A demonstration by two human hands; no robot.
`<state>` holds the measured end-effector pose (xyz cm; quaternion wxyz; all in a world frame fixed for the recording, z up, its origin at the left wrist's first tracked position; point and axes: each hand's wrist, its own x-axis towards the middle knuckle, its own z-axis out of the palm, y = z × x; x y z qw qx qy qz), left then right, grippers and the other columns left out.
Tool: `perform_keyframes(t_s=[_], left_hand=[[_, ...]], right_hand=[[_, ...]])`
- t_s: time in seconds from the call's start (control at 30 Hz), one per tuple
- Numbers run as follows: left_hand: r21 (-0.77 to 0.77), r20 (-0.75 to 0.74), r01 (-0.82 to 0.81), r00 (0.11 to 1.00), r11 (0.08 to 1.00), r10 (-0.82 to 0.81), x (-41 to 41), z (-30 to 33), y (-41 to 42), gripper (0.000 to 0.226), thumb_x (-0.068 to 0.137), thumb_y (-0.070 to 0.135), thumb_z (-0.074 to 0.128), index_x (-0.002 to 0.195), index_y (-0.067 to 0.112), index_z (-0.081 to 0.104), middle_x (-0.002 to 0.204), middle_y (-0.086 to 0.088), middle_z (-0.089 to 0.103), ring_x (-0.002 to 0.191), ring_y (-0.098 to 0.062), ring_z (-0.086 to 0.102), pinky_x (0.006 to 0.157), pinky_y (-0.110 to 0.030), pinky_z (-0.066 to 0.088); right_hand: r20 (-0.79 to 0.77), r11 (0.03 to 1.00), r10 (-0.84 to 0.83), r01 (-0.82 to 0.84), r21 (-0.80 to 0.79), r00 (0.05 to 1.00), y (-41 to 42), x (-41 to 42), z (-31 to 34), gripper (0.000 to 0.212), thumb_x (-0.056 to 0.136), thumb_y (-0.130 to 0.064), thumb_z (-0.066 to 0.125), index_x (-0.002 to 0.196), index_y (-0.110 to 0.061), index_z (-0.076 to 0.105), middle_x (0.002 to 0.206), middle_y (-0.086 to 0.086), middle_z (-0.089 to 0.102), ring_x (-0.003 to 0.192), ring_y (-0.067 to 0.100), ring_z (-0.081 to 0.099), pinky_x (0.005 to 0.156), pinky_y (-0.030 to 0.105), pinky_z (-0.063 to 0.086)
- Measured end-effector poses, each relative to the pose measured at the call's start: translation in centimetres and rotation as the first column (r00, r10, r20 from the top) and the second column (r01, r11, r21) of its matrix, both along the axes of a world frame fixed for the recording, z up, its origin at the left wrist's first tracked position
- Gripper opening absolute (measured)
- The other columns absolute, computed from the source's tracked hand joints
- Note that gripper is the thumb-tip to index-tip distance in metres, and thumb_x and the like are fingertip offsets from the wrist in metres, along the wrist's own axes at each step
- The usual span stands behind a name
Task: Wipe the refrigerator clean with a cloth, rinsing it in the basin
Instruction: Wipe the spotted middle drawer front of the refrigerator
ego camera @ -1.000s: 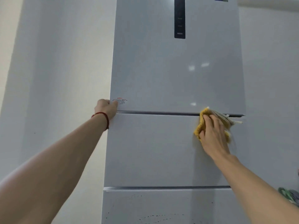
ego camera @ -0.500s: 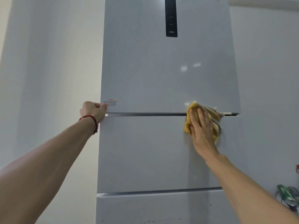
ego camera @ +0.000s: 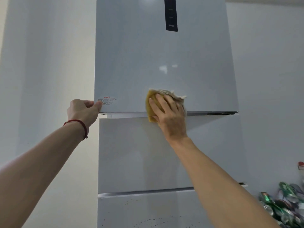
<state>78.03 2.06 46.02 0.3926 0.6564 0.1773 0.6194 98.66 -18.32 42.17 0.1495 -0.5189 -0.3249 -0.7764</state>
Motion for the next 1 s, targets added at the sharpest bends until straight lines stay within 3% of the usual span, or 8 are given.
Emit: perform_keyframes(t_s=[0.07,0.13,0.27,0.43,0.53,0.77,0.9,1.0], left_hand=[[0.012,0.011,0.003,1.0,1.0,-0.003,0.1,-0.1,0.0,0.033,0.091,0.034,0.076,0.112,0.008,0.072,0.105,-0.006,0.07,0.093,-0.024,0.062,0.09,-0.03,0.047],[0.007,0.014,0.003,1.0,1.0,-0.003,0.3,-0.1,0.1,0.034,0.091,0.034,0.076,0.112,0.008,0.071,0.106,-0.007,0.071,0.094,-0.023,0.063,0.091,-0.03,0.047],[0.019,-0.001,-0.006,1.0,1.0,0.006,0.8,-0.2,0.1,0.03,0.092,0.034,0.074,0.109,0.009,0.073,0.104,-0.006,0.072,0.096,-0.025,0.064,0.096,-0.031,0.05],[0.004,-0.054,-0.009,0.999,1.0,0.009,1.4,0.0,-0.1,0.012,0.093,0.033,0.071,0.09,0.022,0.071,0.097,-0.005,0.07,0.092,-0.026,0.063,0.084,-0.03,0.05],[-0.028,-0.1,-0.011,0.995,1.0,0.009,2.2,0.2,0.0,0.016,0.095,0.032,0.068,0.088,0.018,0.072,0.095,-0.007,0.068,0.088,-0.026,0.059,0.086,-0.031,0.051],[-0.073,-0.118,0.032,0.992,0.997,-0.041,3.3,0.4,1.0,0.018,0.096,0.032,0.066,0.1,0.016,0.073,0.108,-0.005,0.069,0.09,-0.024,0.061,0.077,-0.027,0.045],[-0.061,-0.15,0.083,0.984,0.995,-0.091,2.4,-1.7,2.4,0.043,0.093,0.033,0.062,0.135,0.021,0.065,0.131,-0.003,0.069,0.122,-0.025,0.061,0.109,-0.036,0.046],[0.036,-0.1,-0.079,0.992,0.996,0.082,1.2,-6.4,2.6,0.038,0.097,0.024,0.053,0.133,0.016,0.06,0.129,-0.009,0.065,0.125,-0.029,0.055,0.108,-0.04,0.043]], right_hand=[[-0.067,1.0,-0.022,0.023,0.01,0.998,-3.4,2.8,-0.4,0.055,0.088,-0.019,0.078,0.141,-0.025,0.063,0.147,0.003,0.061,0.132,0.031,0.06,0.104,0.044,0.049],[-0.287,0.997,0.02,0.004,0.082,0.958,-7.8,6.0,-1.5,0.067,0.082,-0.021,0.082,0.145,-0.021,0.06,0.151,0.006,0.057,0.137,0.033,0.056,0.109,0.046,0.046],[-0.604,0.943,0.266,-0.074,0.325,0.751,-14.6,9.5,-2.1,0.064,0.091,-0.025,0.078,0.149,-0.014,0.054,0.157,0.011,0.049,0.144,0.034,0.044,0.109,0.054,0.046],[-0.599,0.877,0.384,-0.075,0.474,0.702,-11.0,9.3,-5.5,0.048,0.105,-0.022,0.055,0.149,-0.007,0.048,0.152,0.02,0.047,0.144,0.042,0.038,0.113,0.06,0.039],[-0.598,0.923,0.333,-0.121,0.366,0.729,-6.1,6.5,-7.9,0.051,0.106,-0.021,0.054,0.155,-0.008,0.045,0.162,0.021,0.039,0.152,0.047,0.027,0.121,0.062,0.027],[-0.568,0.995,0.096,-0.073,0.062,0.818,4.1,-0.7,-7.4,0.063,0.099,-0.051,0.043,0.157,-0.026,0.045,0.164,0.011,0.039,0.152,0.039,0.033,0.113,0.055,0.033],[-0.51,0.987,0.04,-0.113,-0.114,0.859,12.0,-4.9,-6.3,0.072,0.093,-0.049,0.062,0.159,-0.033,0.038,0.17,0.002,0.029,0.156,0.032,0.024,0.116,0.052,0.02],[-0.399,0.958,0.02,-0.132,-0.254,0.917,16.7,-7.5,-6.1,0.073,0.093,-0.044,0.065,0.159,-0.028,0.038,0.171,0.003,0.025,0.159,0.03,0.019,0.124,0.052,0.01]])
